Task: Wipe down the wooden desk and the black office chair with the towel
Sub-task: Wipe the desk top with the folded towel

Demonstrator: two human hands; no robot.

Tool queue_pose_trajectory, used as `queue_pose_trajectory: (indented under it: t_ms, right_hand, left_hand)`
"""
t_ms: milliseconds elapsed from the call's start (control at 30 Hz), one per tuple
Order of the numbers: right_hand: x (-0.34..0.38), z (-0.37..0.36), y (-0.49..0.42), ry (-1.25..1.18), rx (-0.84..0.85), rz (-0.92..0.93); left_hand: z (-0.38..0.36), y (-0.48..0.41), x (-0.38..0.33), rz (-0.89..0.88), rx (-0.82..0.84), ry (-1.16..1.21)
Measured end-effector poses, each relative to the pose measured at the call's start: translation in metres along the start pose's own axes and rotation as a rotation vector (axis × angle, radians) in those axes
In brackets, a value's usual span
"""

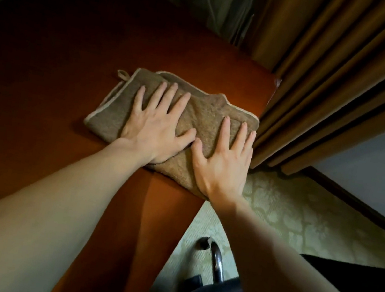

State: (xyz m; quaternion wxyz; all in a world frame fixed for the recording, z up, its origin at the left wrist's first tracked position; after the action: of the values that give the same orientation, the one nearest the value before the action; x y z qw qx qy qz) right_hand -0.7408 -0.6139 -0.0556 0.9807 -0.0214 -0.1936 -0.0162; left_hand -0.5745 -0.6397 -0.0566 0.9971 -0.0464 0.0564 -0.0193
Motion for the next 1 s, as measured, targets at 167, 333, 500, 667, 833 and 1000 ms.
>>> queue_pose_trajectory:
  t_ms: [167,333,500,667,833,1000]
  right_hand:
    - [-0.008,0.004,-0.053,0.025,0.002,-0.020]
    - [-0.014,0.008,-0.083,0.038,0.003,-0.025]
    - [-0.014,0.010,-0.100,0.064,-0.002,-0.018]
    - [-0.019,0.010,-0.131,0.102,-0.006,-0.020]
    - [-0.026,0.008,-0.158,0.111,-0.004,-0.017]
    - [-0.032,0.008,-0.178,0.107,-0.015,0.000]
  left_hand:
    - [-0.006,-0.058,-0.008,-0.026,0.004,0.015]
    - [-0.008,-0.090,-0.013,-0.062,0.021,0.016]
    - [-0.008,-0.107,-0.014,-0.070,0.030,0.012]
    - [-0.011,-0.138,-0.018,-0.076,0.039,0.022]
    - [-0.013,-0.163,-0.021,-0.064,0.048,0.012]
    - [-0.014,-0.180,-0.026,-0.051,0.053,0.012]
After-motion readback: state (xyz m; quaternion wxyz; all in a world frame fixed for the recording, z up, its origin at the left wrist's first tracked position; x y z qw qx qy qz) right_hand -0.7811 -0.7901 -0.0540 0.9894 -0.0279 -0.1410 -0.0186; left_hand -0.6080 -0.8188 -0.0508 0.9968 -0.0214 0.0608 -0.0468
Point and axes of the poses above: each hand's wrist, its own y-axis away from the middle knuckle, its own z-axis out of the back of the hand, x = y × z, the point moved 1 cm from there along -y, towards the middle knuckle, and after that the axes turned 1 degree about -x, right-handed, at the moved point
